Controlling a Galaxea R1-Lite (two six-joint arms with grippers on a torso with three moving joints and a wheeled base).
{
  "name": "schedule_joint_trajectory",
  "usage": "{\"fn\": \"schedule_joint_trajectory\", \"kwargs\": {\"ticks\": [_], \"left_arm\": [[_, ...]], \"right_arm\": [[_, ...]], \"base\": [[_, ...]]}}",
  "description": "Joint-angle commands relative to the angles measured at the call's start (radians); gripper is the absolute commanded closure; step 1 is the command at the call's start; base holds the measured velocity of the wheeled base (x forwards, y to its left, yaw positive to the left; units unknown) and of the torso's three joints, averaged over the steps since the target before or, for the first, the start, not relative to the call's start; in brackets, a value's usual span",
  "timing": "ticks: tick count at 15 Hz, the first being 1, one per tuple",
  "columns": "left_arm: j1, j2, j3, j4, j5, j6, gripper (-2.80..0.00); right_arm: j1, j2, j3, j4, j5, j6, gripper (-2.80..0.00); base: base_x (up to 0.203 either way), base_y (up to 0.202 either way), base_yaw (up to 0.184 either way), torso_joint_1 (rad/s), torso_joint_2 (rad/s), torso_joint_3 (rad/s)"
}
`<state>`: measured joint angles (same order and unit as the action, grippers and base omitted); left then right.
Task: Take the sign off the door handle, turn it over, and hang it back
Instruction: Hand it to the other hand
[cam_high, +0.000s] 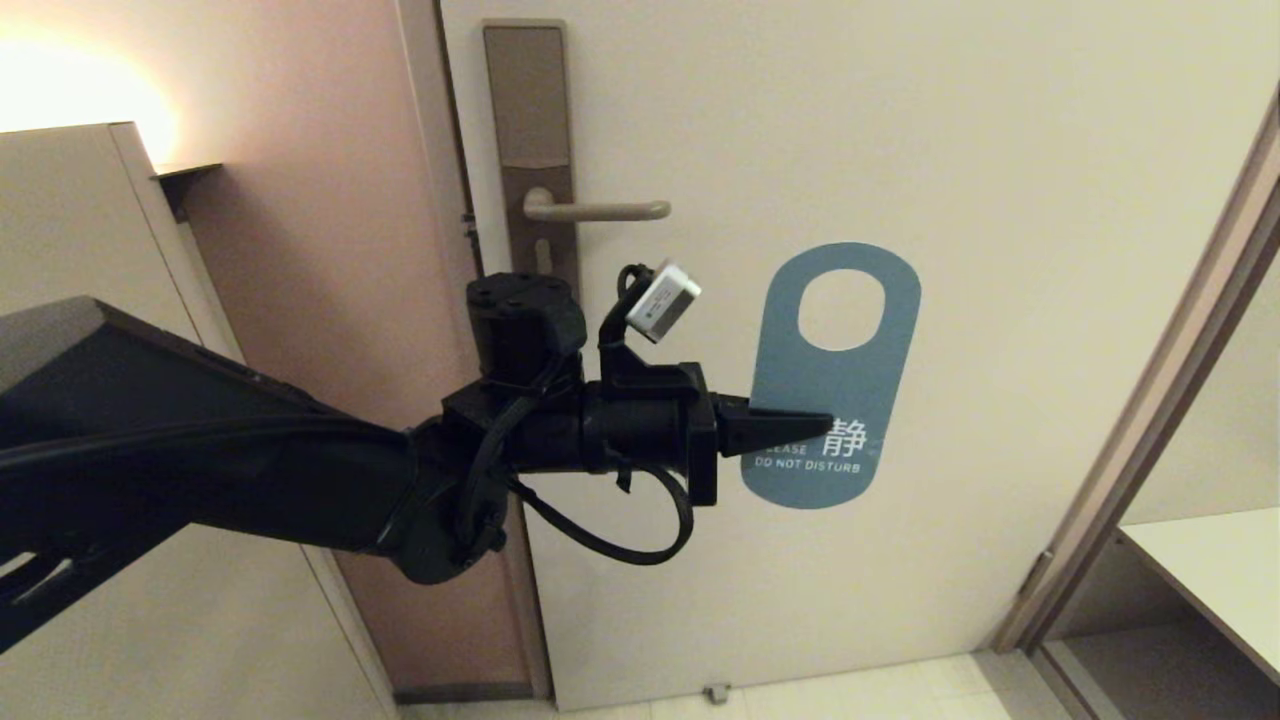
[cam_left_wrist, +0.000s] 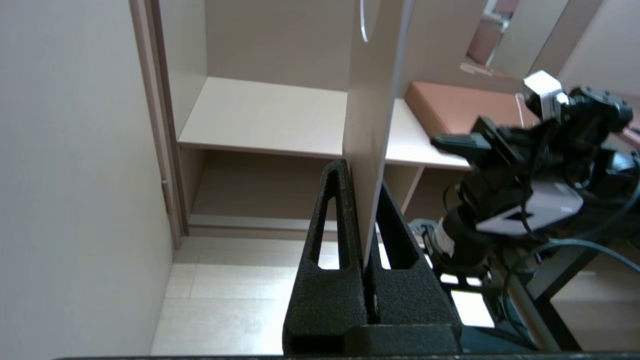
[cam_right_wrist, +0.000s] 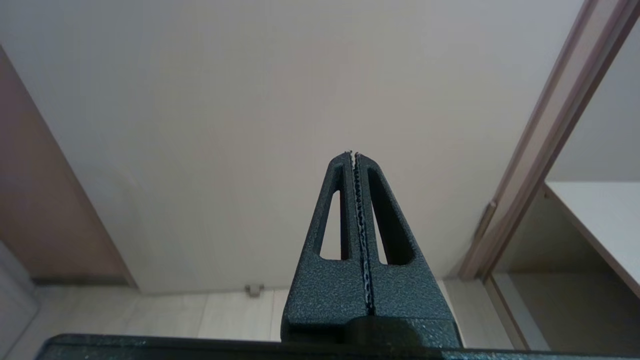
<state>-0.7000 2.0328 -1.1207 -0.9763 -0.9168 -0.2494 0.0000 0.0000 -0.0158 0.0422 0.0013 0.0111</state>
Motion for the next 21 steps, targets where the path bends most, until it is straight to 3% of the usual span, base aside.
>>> {"fn": "schedule_joint_trajectory", "kwargs": {"ticks": [1,4,7,11,17,21], "left_arm": [[-0.001,0.034,-0.029,-0.005,-0.005,-0.007,0.00],[-0.004,0.057,-0.077,-0.004,-0.007,-0.017,0.00],[-0.006,0.066,-0.104,-0.004,-0.008,-0.039,0.00],[-0.011,0.099,-0.174,-0.004,-0.013,-0.070,0.00],[-0.053,0.169,-0.264,0.001,-0.013,-0.085,0.00],[-0.067,0.199,-0.298,0.002,-0.013,-0.090,0.00]], "right_arm": [[0.000,0.004,-0.032,0.032,0.003,-0.002,0.00],[0.000,0.075,-0.138,0.125,0.075,0.001,0.00],[0.034,0.284,-0.198,0.097,0.086,0.003,0.00],[0.084,0.609,-0.239,-0.102,0.138,0.003,0.00],[0.096,0.964,-0.250,-0.402,0.387,0.000,0.00],[0.097,1.117,-0.285,-0.502,0.475,-0.014,0.00]], "base": [[0.000,0.000,0.000,0.000,0.00,0.000],[0.000,0.000,0.000,0.000,0.00,0.000],[0.000,0.000,0.000,0.000,0.00,0.000],[0.000,0.000,0.000,0.000,0.00,0.000],[0.000,0.000,0.000,0.000,0.00,0.000],[0.000,0.000,0.000,0.000,0.00,0.000]]}}
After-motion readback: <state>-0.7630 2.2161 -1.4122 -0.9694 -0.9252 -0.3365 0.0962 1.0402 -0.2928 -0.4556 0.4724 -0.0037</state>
